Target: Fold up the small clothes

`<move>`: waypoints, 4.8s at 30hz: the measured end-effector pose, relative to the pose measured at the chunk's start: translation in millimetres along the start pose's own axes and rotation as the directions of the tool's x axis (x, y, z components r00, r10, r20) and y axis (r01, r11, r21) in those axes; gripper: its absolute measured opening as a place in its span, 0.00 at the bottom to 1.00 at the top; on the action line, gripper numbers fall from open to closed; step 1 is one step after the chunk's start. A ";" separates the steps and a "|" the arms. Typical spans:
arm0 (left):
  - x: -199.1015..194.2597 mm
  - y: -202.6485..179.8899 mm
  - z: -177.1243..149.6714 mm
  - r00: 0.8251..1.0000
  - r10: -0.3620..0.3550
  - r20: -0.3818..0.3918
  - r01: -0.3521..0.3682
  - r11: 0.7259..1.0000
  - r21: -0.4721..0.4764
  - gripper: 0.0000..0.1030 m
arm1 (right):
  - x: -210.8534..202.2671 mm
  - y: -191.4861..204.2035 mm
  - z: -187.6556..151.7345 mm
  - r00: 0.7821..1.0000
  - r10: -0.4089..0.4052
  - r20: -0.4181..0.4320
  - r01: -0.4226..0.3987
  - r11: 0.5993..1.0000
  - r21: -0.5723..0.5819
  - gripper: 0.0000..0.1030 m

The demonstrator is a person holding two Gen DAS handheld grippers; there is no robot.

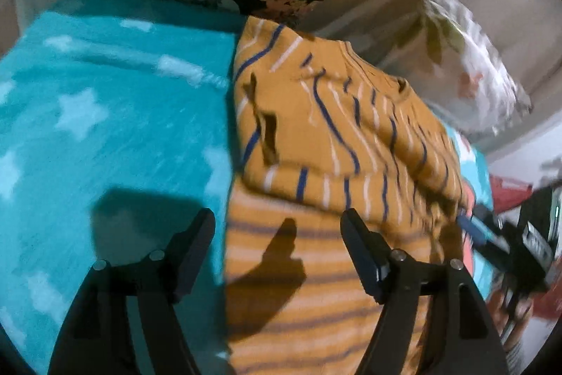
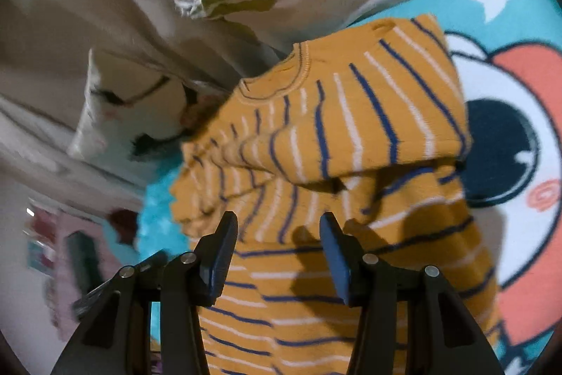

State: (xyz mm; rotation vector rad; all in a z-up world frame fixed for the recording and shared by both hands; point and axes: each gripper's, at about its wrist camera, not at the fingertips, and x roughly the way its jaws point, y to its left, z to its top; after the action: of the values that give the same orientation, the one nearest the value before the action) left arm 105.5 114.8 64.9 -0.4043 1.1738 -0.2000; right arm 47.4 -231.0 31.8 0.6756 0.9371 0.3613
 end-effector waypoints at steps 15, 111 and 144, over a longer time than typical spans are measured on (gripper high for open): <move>39.3 5.5 32.7 0.993 0.061 -0.097 -0.064 0.998 -0.030 0.24 | 9.8 -34.6 46.1 0.983 -0.076 0.168 0.036 0.973 0.230 0.52; -49.8 -28.0 -74.1 0.984 0.108 0.142 -0.119 0.991 0.069 0.45 | -97.3 -22.2 -89.9 0.990 -0.140 0.007 0.139 0.977 -0.164 0.32; 26.4 24.4 15.7 0.989 0.137 0.056 -0.142 0.985 0.095 0.30 | -14.9 -34.1 -9.2 0.918 -0.369 0.145 0.357 0.929 0.100 0.05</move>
State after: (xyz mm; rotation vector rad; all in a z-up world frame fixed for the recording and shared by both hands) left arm 128.7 130.8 37.6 -0.2383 1.1341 -0.1250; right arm 31.5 -261.2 14.3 0.5709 0.9015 -0.0580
